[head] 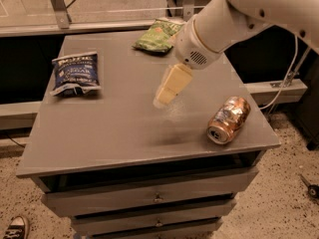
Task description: Pick blue chip bag
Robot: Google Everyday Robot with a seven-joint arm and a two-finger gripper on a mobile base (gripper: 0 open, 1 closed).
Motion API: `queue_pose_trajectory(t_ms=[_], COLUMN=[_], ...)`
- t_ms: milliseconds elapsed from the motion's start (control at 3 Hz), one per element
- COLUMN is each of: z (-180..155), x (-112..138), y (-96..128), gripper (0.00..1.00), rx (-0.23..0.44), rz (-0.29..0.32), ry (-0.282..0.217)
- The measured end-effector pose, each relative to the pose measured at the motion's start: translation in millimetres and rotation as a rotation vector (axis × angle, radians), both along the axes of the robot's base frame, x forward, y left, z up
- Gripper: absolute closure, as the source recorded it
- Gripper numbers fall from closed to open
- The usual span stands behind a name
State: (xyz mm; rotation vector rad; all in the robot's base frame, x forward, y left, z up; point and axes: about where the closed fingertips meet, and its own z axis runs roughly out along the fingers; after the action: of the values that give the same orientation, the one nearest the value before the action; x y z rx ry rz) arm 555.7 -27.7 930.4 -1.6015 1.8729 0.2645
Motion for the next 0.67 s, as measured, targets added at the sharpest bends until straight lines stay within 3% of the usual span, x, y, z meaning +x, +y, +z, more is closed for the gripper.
queue_pose_trajectory(t_ms=[333, 667], z=[-5, -36], x=[1, 7], y=[7, 65], gripper=[0.00, 0.00], rx=[0.028, 0.113], rz=[0.004, 0.060], ry=[0.011, 0.049])
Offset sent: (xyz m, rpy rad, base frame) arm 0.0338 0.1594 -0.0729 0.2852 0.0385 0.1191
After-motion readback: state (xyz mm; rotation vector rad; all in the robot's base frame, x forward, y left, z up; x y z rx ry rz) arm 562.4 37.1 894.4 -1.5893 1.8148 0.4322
